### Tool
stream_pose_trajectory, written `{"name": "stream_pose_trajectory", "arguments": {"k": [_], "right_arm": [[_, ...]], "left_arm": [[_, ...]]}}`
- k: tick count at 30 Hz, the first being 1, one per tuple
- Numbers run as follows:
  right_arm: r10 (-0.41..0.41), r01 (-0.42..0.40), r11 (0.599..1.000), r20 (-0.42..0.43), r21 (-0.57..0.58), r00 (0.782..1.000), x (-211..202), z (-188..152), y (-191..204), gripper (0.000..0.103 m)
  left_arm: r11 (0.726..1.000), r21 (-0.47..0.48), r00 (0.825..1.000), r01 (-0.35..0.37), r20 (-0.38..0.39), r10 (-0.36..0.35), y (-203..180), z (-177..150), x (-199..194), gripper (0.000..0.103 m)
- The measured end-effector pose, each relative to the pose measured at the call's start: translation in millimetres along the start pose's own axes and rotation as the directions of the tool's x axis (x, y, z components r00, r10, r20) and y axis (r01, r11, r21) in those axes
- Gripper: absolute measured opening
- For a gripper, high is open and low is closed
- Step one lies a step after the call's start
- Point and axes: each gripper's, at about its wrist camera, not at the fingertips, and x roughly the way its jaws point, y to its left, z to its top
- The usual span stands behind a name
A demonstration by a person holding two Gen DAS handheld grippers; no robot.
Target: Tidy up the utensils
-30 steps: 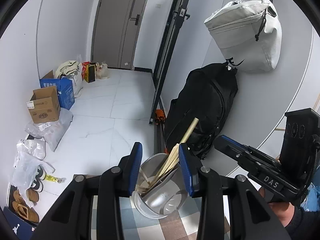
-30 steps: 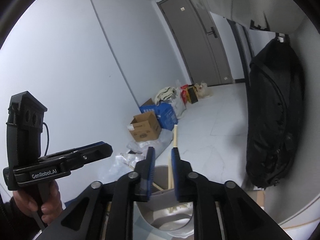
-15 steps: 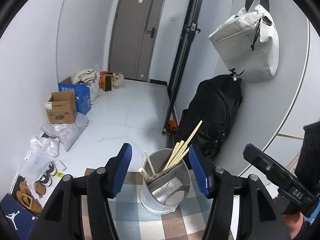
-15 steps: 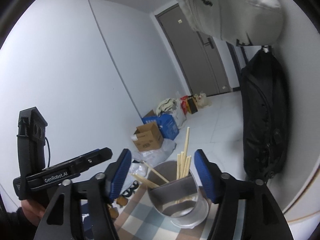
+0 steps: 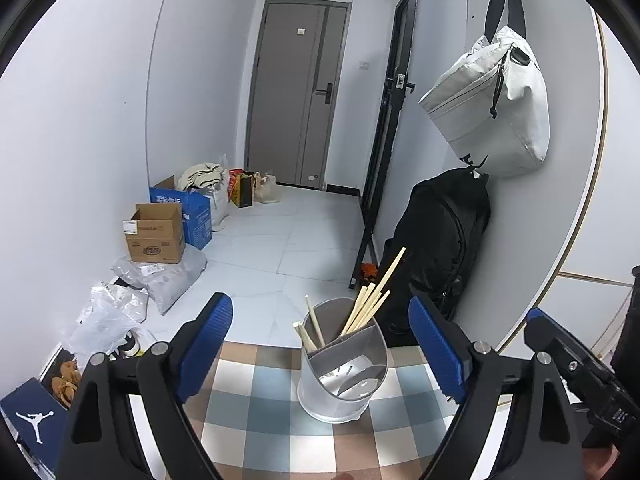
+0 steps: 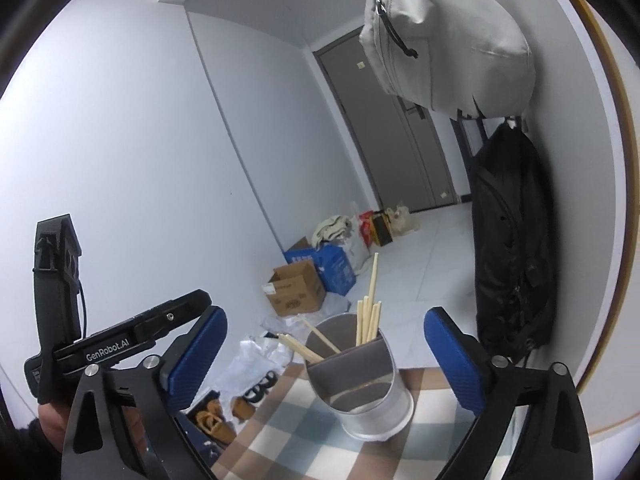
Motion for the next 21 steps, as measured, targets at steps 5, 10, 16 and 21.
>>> {"name": "stream_pose_trajectory", "arguments": {"k": [5, 10, 16, 21], "right_arm": [[-0.003, 0.003, 1.000, 0.008, -0.011, 1.000, -7, -1, 4, 0.103], [-0.006, 0.006, 1.000, 0.011, -0.017, 1.000, -12, -2, 7, 0.103], [-0.010, 0.010, 1.000, 0.014, -0.026, 1.000, -13, -2, 8, 0.103], [-0.009, 0.009, 0.999, 0.014, -0.031, 1.000, -14, -2, 9, 0.103]], "left_arm": [[1.000, 0.000, 1.000, -0.023, 0.007, 0.023, -1, -4, -8, 0.088], [0.999, 0.018, 0.999, -0.039, 0.016, 0.039, -5, -7, -12, 0.091], [0.998, 0.013, 0.998, -0.057, 0.024, 0.056, -4, -11, -17, 0.091], [0.998, 0.012, 0.998, -0.055, 0.024, 0.055, -5, -13, -19, 0.091]]}}
